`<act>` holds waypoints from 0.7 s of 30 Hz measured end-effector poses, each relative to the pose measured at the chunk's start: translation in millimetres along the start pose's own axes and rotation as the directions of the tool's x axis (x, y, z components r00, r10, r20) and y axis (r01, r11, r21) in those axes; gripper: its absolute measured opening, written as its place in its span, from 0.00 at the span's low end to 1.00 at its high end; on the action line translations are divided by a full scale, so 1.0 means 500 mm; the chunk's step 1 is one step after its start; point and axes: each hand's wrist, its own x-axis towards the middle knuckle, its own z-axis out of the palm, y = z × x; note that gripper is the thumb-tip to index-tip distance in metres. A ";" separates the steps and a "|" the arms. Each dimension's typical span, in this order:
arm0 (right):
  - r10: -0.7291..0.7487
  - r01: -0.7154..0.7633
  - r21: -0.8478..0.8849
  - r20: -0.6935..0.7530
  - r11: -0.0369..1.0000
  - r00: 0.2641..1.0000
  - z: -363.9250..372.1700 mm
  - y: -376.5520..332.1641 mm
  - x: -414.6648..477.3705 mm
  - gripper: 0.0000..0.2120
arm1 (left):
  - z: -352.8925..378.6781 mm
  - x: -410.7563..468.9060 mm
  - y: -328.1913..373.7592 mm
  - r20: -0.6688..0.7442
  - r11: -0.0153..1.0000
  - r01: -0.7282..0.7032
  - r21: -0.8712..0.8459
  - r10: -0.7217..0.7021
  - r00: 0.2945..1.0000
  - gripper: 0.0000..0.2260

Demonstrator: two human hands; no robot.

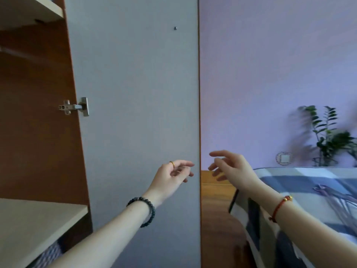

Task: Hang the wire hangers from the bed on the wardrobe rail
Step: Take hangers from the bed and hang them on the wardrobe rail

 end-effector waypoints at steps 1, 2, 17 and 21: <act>0.013 -0.013 -0.007 -0.032 1.000 0.999 -0.037 0.020 -0.011 0.09 | 0.042 0.005 0.004 0.041 1.000 -0.011 -0.015 0.012 0.999 0.08; 0.028 -0.029 -0.015 -0.064 0.999 0.998 -0.074 0.040 -0.022 0.09 | 0.083 0.009 0.007 0.078 0.999 -0.020 -0.030 0.022 0.997 0.08; 0.253 -0.321 -0.059 -0.489 0.945 0.835 -0.506 0.304 -0.240 0.09 | 0.633 0.010 -0.023 0.444 0.981 0.057 -0.186 0.032 0.896 0.06; 0.289 -0.398 -0.074 -0.569 0.915 0.770 -0.553 0.374 -0.297 0.09 | 0.742 -0.011 -0.044 0.457 0.961 0.125 -0.249 0.003 0.890 0.09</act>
